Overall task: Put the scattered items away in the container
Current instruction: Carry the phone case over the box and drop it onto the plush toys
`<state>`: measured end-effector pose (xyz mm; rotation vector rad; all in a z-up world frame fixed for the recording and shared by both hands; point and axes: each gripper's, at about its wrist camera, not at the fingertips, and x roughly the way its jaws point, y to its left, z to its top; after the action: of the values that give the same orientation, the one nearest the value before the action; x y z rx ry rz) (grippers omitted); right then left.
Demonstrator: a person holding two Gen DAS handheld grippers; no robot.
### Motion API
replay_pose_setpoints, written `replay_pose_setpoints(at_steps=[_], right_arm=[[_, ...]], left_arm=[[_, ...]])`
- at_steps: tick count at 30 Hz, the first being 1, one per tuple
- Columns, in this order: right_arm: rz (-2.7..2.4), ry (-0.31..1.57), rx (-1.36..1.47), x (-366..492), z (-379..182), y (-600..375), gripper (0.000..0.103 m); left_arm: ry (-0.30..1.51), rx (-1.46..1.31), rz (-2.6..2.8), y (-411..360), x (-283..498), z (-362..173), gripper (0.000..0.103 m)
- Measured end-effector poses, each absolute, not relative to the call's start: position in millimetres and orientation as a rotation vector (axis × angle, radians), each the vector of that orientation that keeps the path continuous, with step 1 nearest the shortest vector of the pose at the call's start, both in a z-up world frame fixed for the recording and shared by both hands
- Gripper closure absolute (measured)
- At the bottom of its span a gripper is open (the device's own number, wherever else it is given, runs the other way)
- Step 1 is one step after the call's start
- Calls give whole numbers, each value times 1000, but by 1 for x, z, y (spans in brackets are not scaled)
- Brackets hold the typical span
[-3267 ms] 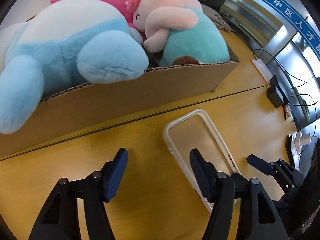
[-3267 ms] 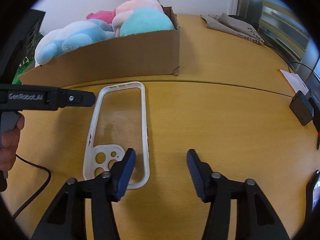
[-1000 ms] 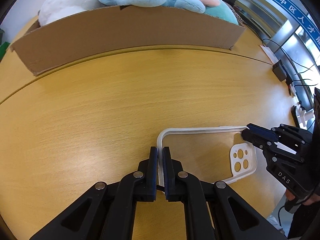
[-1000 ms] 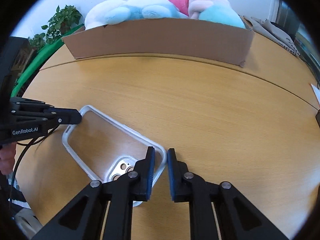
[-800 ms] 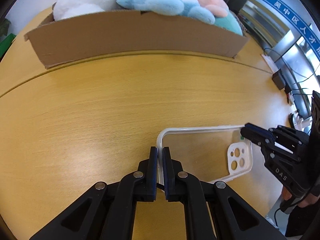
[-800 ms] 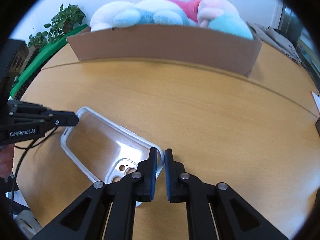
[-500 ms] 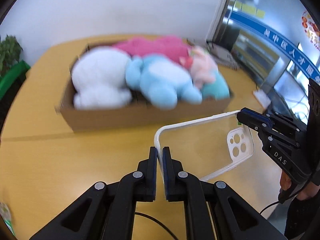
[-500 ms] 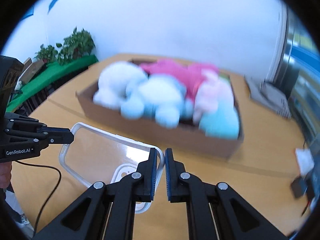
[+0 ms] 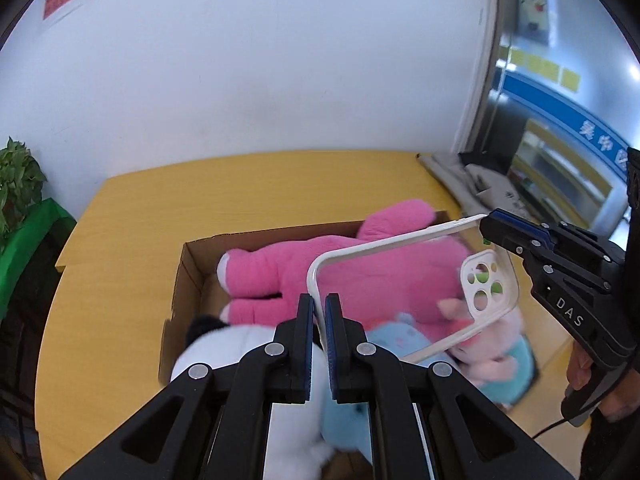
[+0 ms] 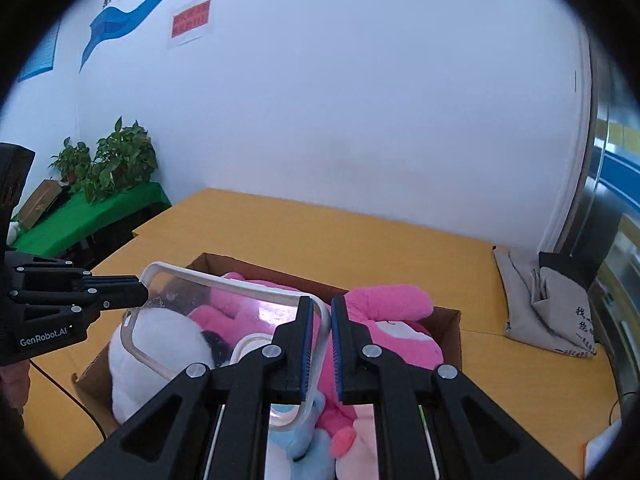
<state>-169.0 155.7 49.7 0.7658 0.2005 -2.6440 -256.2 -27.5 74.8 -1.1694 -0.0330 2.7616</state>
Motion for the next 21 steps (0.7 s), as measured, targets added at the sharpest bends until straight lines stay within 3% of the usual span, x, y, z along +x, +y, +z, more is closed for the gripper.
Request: replay_pose_setpoints(at_steps=[6, 9, 10, 11, 12, 13, 14, 15, 17, 21], right_arm=[[-2573, 141, 1124, -238, -44, 154, 95], [-2578, 141, 1098, -228, -47, 155, 93], [-2584, 138, 1080, -223, -39, 157, 84], [-2591, 144, 1061, -216, -32, 159, 74], [-2600, 150, 1036, -208, -24, 161, 51], [-2616, 152, 992, -195, -12, 165, 36], [-2623, 143, 953, -185, 0, 166, 33], [-2628, 135, 917, -174, 11, 168, 32], [-2637, 127, 874, -146, 23, 175, 25], [-2660, 131, 850, -80, 27, 186, 24]], left_arm=[[-48, -1448, 2658, -30, -327, -12, 98], [-90, -1439, 2667, -34, -326, -17, 96], [-125, -1432, 2668, -38, -321, -13, 94], [-159, -1425, 2668, -41, -317, -8, 81], [-177, -1388, 2703, -43, -306, 5, 58], [-193, -1348, 2741, -45, -293, 18, 44], [-210, -1308, 2777, -47, -281, 31, 22], [-214, -1244, 2826, -50, -261, 44, 9], [-209, -1138, 2893, -54, -218, 65, 0], [-143, -1085, 2911, -49, -138, 74, 0]])
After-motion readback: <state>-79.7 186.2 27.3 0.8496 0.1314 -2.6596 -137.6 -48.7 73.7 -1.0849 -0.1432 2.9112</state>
